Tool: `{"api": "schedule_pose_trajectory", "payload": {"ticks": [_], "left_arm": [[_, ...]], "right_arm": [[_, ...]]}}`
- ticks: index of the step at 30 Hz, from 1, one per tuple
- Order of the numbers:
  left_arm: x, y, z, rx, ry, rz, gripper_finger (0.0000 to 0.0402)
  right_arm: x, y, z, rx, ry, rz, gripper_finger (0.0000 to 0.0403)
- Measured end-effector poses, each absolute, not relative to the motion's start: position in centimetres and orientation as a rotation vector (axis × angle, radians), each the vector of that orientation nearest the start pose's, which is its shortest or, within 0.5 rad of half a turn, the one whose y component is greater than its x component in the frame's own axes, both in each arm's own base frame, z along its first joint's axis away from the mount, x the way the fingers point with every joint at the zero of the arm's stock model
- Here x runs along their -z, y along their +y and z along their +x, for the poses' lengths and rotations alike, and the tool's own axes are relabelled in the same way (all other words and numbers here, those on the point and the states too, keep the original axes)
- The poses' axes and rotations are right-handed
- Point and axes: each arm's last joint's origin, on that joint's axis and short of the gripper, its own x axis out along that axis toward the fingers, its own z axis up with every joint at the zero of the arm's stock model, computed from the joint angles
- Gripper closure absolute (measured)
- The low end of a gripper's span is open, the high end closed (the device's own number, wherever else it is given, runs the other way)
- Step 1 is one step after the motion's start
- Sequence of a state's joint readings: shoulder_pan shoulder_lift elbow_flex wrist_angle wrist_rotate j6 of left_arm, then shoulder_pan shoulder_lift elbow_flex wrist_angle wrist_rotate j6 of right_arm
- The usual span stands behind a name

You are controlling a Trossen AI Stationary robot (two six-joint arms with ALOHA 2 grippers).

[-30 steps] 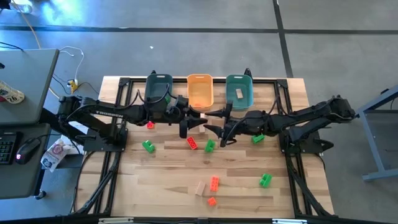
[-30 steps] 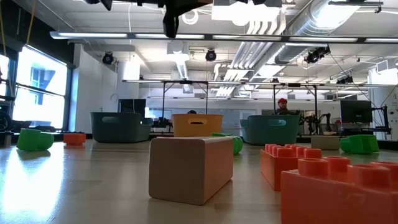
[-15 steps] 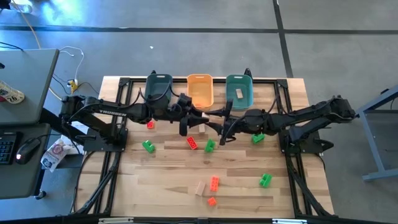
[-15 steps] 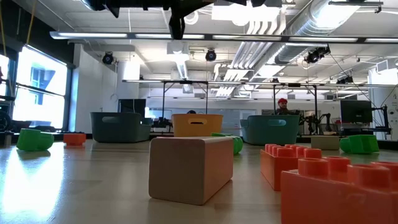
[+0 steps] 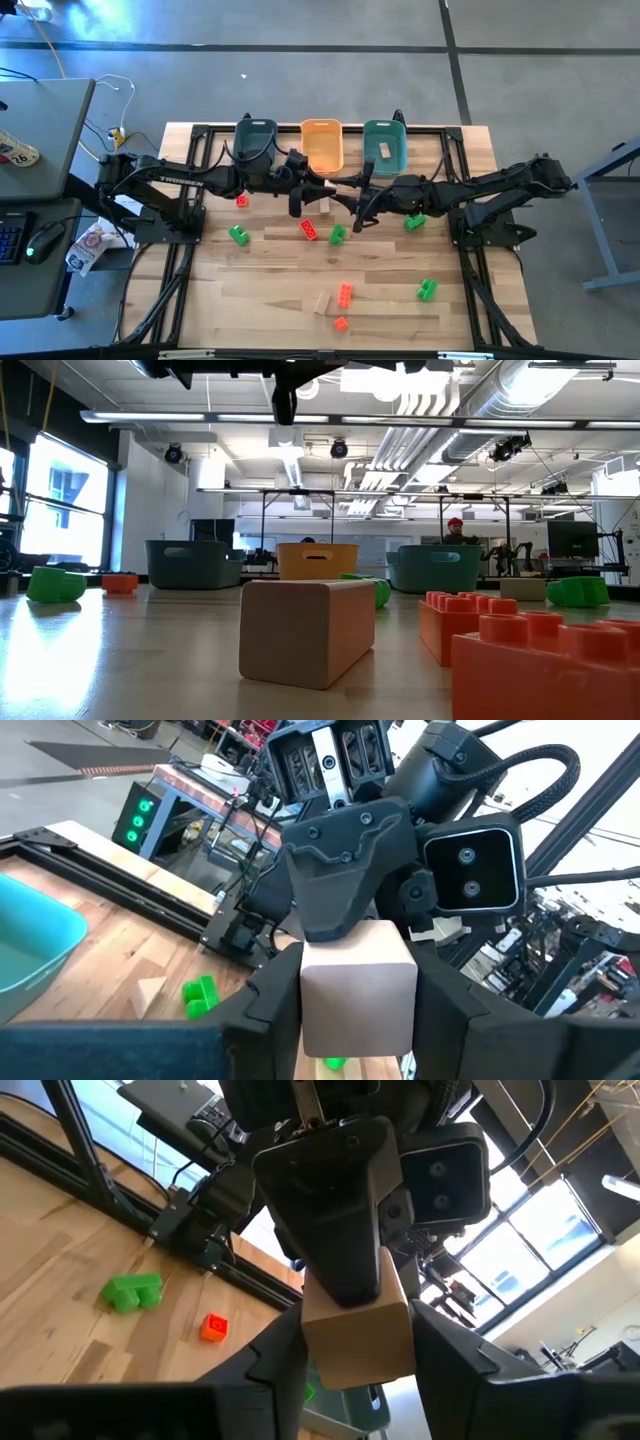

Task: Sort & place blocks by color
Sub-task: Put the brown block into the green bin

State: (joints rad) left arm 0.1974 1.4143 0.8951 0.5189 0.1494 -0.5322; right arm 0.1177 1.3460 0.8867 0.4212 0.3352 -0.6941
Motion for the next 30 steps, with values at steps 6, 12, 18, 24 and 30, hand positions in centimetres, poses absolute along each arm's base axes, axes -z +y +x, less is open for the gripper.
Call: {"api": "schedule_pose_trajectory", "payload": {"ticks": [6, 12, 18, 24, 30], "left_arm": [[-29.1, 6.1, 31.2, -0.074, 0.016, -0.510, 0.0255], [-28.9, 6.3, 31.1, -0.085, 0.043, -0.431, 0.0225], [-28.4, 6.8, 31.0, -0.119, 0.097, -0.391, 0.0201], [-27.4, 7.9, 30.5, -0.176, 0.189, -0.393, 0.0193], [-27.0, 8.7, 30.2, -0.213, 0.222, -0.401, 0.0193]], "right_arm": [[-30.0, 2.5, 30.2, 0.223, 0.143, -0.676, 0.0275], [-29.8, 2.4, 30.1, 0.270, 0.180, -0.677, 0.0276], [-29.4, 2.1, 30.0, 0.350, 0.252, -0.688, 0.0276], [-29.3, 1.9, 29.9, 0.395, 0.265, -0.658, 0.0276], [-29.3, 1.4, 29.7, 0.525, 0.306, -0.639, 0.0276]]}}
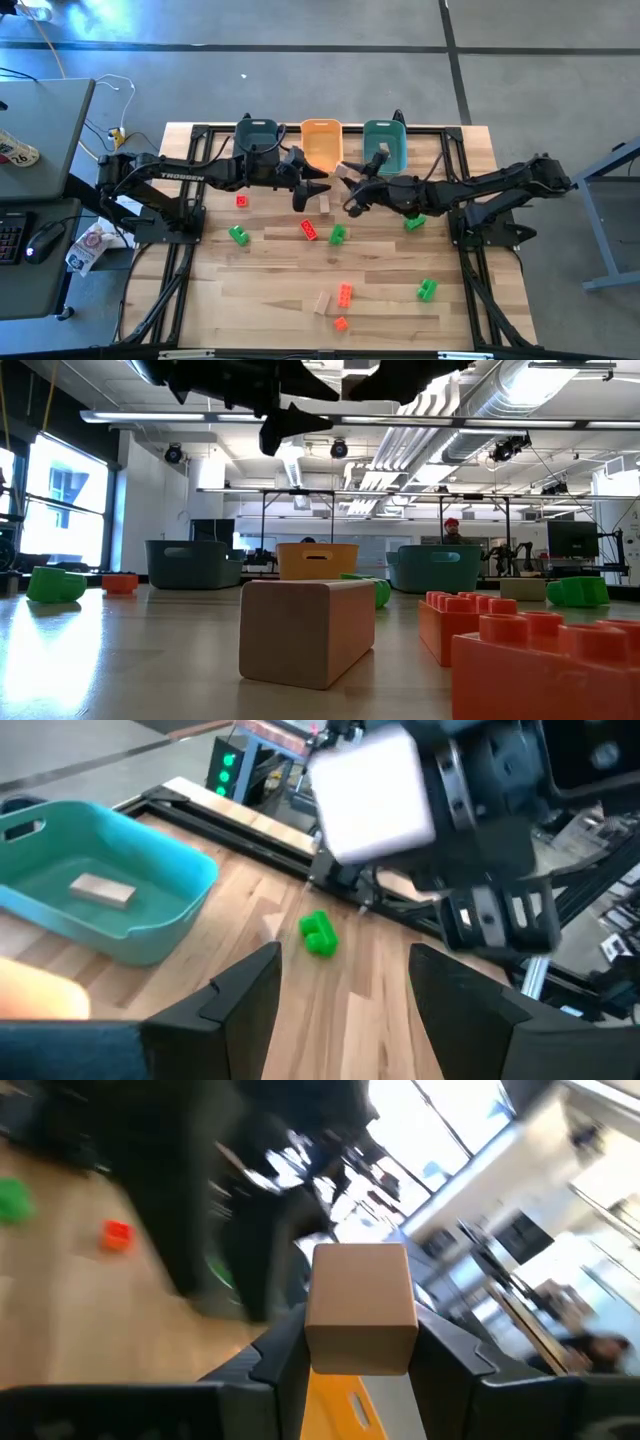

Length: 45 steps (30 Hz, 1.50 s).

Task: Sort & place blocks by color
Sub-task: Put the brown block into the green bin

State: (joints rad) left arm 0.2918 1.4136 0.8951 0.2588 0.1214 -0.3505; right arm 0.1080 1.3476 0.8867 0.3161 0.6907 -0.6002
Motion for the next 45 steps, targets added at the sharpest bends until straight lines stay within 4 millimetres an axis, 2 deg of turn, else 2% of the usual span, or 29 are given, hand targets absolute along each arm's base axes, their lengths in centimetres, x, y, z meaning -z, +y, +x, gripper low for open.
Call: {"api": "schedule_pose_trajectory", "payload": {"ticks": [8, 15, 25, 37, 45], "left_arm": [[-25.9, 9.5, 29.6, -0.256, 0.343, -0.315, 0.0192], [-24.9, 10.1, 28.9, -0.434, 0.467, -0.198, 0.0192], [-23.6, 10.0, 28.0, -0.519, 0.637, -0.166, 0.0192], [-23.0, 9.8, 27.5, -0.522, 0.722, -0.177, 0.0193], [-23.0, 9.8, 27.5, -0.521, 0.722, -0.177, 0.0193]], "right_arm": [[-28.2, -2.2, 29.2, 0.726, 0.419, -0.504, 0.0275], [-27.3, -5.8, 28.5, 0.840, 0.487, -0.363, 0.0275], [-25.7, -10.6, 26.6, 0.879, 0.583, -0.099, 0.0275], [-23.9, -14.2, 23.5, 0.937, 0.721, 0.228, 0.0275], [-23.3, -15.2, 22.3, 0.897, 0.754, 0.407, 0.0275]]}}
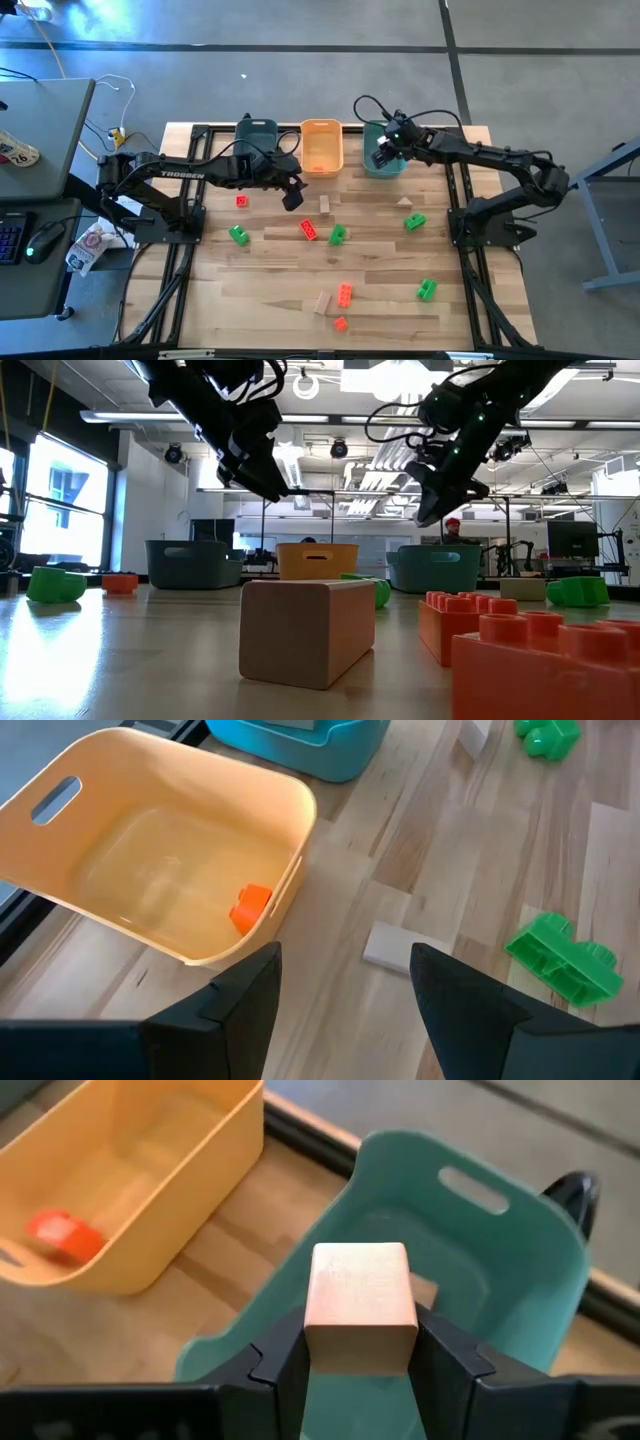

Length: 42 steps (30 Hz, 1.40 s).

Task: Sort & place blocks by color
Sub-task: Put the brown block into the green bin

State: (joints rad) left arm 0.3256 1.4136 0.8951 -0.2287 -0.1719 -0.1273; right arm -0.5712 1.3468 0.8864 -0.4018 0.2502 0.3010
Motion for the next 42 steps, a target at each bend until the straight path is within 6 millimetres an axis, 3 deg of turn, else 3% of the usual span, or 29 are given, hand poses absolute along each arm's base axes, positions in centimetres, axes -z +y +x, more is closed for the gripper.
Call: {"api": "schedule_pose_trajectory", "payload": {"ticks": [16, 23, 33, 42], "left_arm": [[-23.0, 9.8, 27.5, -0.522, 0.721, -0.177, 0.0193], [-23.0, 9.8, 27.5, -0.522, 0.720, -0.179, 0.0193], [-23.0, 9.8, 27.5, -0.521, 0.720, -0.178, 0.0193], [-23.0, 9.8, 27.5, -0.521, 0.720, -0.178, 0.0193]], "right_arm": [[-22.3, -14.6, 21.3, 0.898, 0.882, 0.549, 0.0275], [-20.8, -15.1, 22.7, 0.874, 0.895, 0.540, 0.0275], [-18.9, -17.4, 24.3, 0.855, 0.978, 0.544, 0.0275], [-18.2, -18.2, 25.0, 0.837, 1.045, 0.534, 0.0275]]}}
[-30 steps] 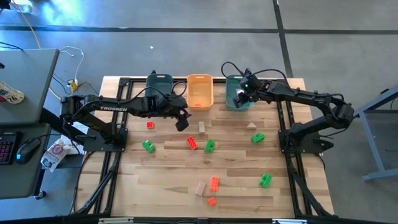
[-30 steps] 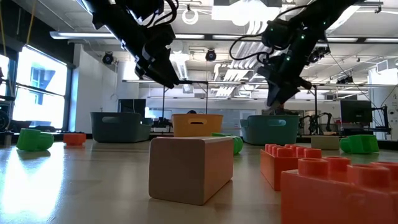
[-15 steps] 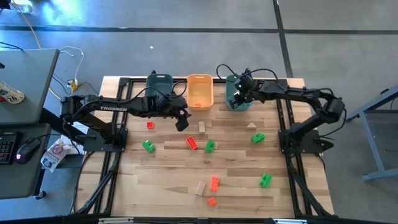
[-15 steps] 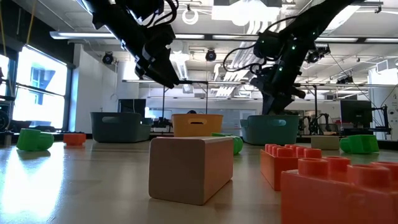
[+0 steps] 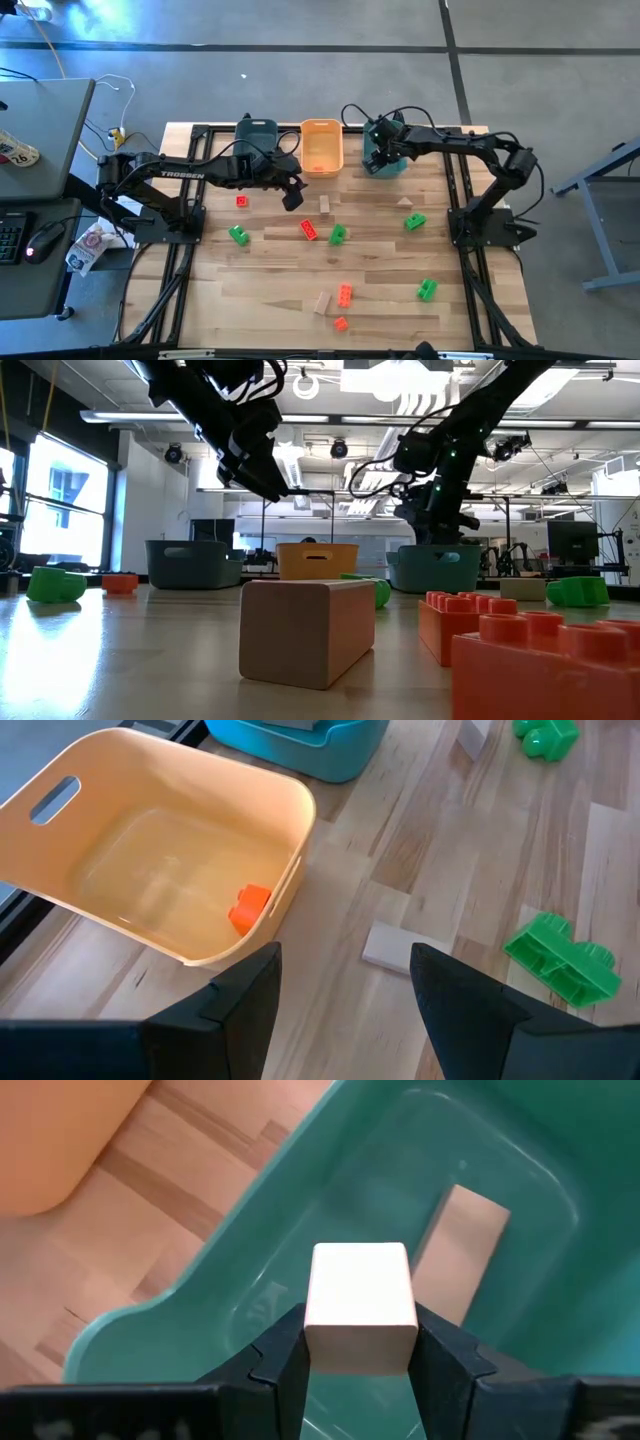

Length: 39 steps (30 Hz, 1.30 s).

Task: Sort & place blocks by color
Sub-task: Put the brown block into the green bin, then put the orange game piece into the yellow bin

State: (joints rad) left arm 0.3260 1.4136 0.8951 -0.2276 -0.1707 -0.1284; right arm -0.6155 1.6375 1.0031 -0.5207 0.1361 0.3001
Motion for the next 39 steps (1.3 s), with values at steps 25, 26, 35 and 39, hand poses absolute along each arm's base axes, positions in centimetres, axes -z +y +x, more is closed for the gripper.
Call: {"api": "schedule_pose_trajectory", "payload": {"ticks": [25, 26, 35, 39], "left_arm": [[-22.9, 9.8, 27.4, -0.520, 0.736, -0.179, 0.0193], [-22.8, 9.8, 27.4, -0.520, 0.738, -0.179, 0.0193], [-22.5, 9.7, 27.1, -0.528, 0.778, -0.207, 0.0193], [-22.4, 9.4, 27.1, -0.530, 0.785, -0.228, 0.0193]], "right_arm": [[-20.8, -18.4, 25.9, 0.820, 1.033, 0.480, 0.0202], [-21.2, -18.3, 25.9, 0.815, 1.028, 0.474, 0.0202], [-22.7, -15.4, 26.7, 0.721, 1.041, 0.432, 0.0201], [-23.0, -13.7, 27.2, 0.683, 1.053, 0.421, 0.0201]]}}
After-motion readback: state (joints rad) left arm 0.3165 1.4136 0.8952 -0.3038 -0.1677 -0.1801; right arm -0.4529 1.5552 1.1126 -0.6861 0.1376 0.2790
